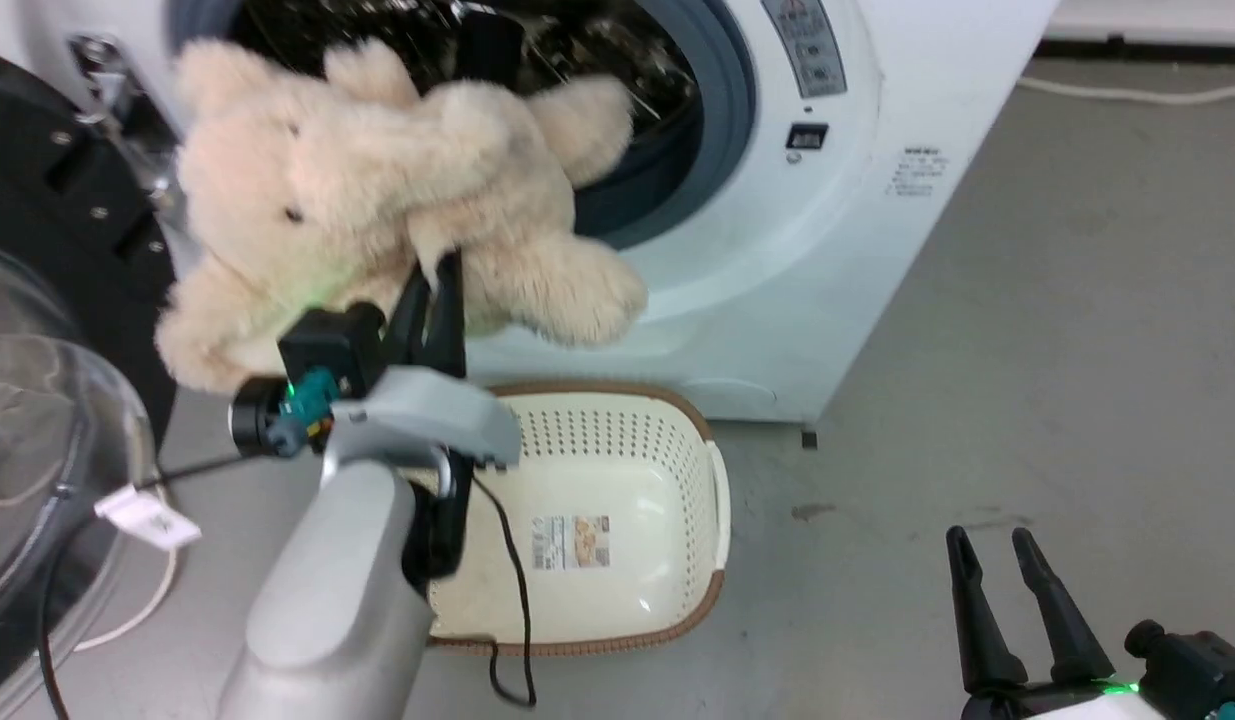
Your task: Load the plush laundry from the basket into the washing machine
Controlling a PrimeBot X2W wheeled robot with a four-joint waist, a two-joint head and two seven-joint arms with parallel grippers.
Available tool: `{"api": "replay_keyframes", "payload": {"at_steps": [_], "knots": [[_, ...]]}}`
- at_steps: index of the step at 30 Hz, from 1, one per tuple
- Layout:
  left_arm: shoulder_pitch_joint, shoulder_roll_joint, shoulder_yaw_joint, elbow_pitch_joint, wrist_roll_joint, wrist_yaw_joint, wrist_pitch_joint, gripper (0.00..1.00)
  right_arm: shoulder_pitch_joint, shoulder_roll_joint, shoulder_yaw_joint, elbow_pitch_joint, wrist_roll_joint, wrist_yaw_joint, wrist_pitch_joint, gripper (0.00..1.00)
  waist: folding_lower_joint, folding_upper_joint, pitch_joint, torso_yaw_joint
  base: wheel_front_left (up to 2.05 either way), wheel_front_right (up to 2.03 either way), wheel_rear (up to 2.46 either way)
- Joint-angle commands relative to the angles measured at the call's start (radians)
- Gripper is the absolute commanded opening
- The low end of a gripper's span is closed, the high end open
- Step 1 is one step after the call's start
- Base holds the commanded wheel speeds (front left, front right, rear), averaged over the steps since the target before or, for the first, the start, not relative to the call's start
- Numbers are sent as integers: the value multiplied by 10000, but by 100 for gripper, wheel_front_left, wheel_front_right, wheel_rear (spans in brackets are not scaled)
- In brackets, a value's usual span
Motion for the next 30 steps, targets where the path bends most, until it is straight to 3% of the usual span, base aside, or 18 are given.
{"api": "replay_keyframes", "payload": {"at_steps": [1, 15, 30], "knots": [[-436, -69, 136, 136, 52, -66, -67, 0, -172, -6, -13, -68, -8, 8, -22, 100, -1, 0, 307, -205, 0, 0, 0], [-3410, -188, 1109, 1658, 628, -252, -68, 0, -774, -6, 78, -184, 49, 8, -175, 100, -1, 0, 2012, -894, 0, 0, 0], [-6636, 741, 1379, 3080, 1324, -497, -68, 0, -1263, -6, 283, -153, 323, 8, -445, 100, -1, 0, 3794, -1704, 0, 0, 0]]}}
